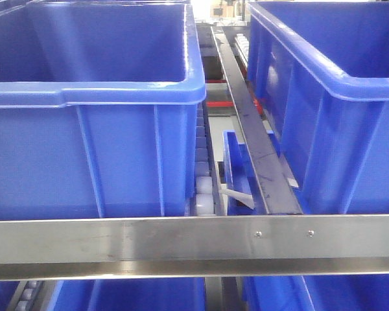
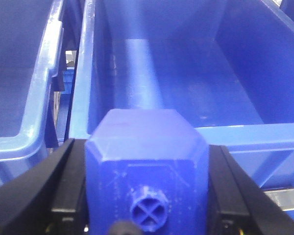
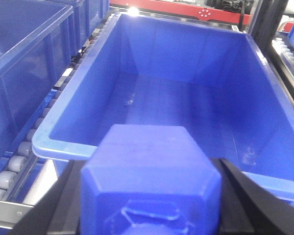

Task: Pick and sort blue part to right shelf
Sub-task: 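Move the left gripper's part over the bin nearest the left arm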

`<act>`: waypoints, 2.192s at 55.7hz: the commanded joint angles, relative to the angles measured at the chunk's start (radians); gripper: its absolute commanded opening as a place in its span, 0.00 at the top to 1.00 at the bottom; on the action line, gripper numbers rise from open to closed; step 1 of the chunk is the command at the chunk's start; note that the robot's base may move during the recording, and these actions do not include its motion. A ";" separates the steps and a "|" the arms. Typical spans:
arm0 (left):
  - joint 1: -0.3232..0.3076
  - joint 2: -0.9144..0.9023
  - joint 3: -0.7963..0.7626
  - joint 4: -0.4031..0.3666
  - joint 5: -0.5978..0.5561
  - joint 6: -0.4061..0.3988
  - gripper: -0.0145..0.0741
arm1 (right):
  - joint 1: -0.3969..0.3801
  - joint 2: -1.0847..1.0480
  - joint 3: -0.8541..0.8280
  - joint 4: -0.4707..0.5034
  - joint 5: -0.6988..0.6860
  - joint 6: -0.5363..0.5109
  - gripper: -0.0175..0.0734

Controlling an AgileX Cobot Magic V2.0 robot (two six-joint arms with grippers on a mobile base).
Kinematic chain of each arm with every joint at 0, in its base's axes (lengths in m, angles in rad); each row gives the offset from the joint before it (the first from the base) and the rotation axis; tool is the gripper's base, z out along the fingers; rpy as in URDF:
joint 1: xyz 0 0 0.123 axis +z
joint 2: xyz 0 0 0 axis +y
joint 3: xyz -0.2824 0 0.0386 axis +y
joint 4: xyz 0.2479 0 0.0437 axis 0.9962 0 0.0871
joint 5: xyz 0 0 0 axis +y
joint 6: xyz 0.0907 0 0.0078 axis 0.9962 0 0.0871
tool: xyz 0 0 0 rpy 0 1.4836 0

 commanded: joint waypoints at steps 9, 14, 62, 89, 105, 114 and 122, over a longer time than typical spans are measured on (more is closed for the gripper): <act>-0.001 0.009 -0.031 -0.004 -0.087 -0.003 0.47 | -0.003 0.016 -0.026 0.005 -0.091 -0.006 0.53; -0.001 0.009 -0.031 -0.004 -0.087 -0.003 0.47 | -0.003 0.016 -0.026 0.005 -0.091 -0.006 0.53; -0.085 0.370 -0.378 -0.124 -0.013 0.158 0.47 | -0.003 0.016 -0.026 0.005 -0.115 -0.006 0.53; -0.151 1.244 -0.817 -0.124 -0.006 0.191 0.47 | -0.003 0.016 -0.026 0.005 -0.114 -0.006 0.53; -0.151 1.554 -1.091 -0.124 0.137 0.174 0.46 | -0.003 0.016 -0.026 0.005 -0.107 -0.006 0.53; -0.147 1.576 -1.118 -0.124 0.156 0.172 0.33 | -0.003 0.016 -0.026 0.005 -0.087 -0.006 0.53; -0.147 1.576 -1.129 -0.124 0.170 0.172 0.20 | -0.003 0.016 -0.026 0.005 -0.084 -0.006 0.53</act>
